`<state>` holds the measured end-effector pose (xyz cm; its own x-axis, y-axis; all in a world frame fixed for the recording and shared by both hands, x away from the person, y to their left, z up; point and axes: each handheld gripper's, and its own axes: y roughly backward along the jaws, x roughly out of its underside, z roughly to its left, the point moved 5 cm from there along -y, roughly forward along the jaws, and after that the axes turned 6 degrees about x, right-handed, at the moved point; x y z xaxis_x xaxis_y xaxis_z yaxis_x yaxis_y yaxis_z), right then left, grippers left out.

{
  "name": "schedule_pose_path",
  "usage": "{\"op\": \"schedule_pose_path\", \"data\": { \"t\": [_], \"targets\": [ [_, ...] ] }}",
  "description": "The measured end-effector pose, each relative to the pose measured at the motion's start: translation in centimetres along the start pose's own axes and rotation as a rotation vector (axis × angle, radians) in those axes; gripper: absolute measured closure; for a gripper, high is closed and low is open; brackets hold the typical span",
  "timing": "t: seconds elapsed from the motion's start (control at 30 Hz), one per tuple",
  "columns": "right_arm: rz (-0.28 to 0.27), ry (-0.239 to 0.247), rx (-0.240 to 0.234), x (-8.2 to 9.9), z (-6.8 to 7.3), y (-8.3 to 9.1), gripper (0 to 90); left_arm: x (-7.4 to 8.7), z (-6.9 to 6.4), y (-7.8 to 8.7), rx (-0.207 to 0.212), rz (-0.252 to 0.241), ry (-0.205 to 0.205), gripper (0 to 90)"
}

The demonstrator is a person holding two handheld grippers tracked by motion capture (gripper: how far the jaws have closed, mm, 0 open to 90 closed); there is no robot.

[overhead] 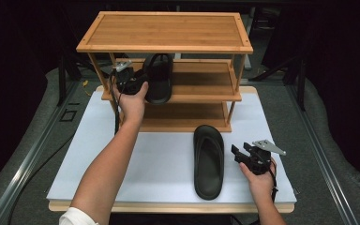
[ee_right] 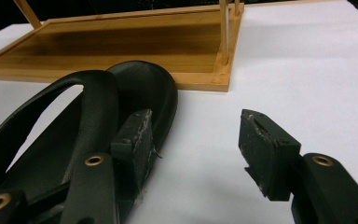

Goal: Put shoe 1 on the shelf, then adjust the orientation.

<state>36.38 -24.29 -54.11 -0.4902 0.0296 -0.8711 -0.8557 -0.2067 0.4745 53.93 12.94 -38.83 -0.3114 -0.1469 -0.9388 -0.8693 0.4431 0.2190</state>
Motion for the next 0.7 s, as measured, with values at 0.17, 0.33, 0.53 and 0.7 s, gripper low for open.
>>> {"op": "schedule_pose_path", "data": {
  "t": [0.17,0.33,0.53,0.7],
  "targets": [
    [-0.010,0.043,-0.004,-0.2,0.7,0.2,43.7,0.2,0.0,1.2,0.034,-0.017,-0.016,55.6],
    [-0.008,0.082,0.012,-0.2,1.4,0.4,43.7,0.6,-0.5,3.1,0.043,-0.033,-0.082,52.1],
    [-0.020,0.092,-0.018,-0.5,2.3,0.8,43.3,1.7,-0.7,5.9,0.115,-0.017,-0.099,45.7],
    [-0.022,0.114,-0.034,-0.7,3.1,1.0,41.9,3.5,-0.4,8.3,0.167,0.008,-0.119,45.0]
  ]
}}
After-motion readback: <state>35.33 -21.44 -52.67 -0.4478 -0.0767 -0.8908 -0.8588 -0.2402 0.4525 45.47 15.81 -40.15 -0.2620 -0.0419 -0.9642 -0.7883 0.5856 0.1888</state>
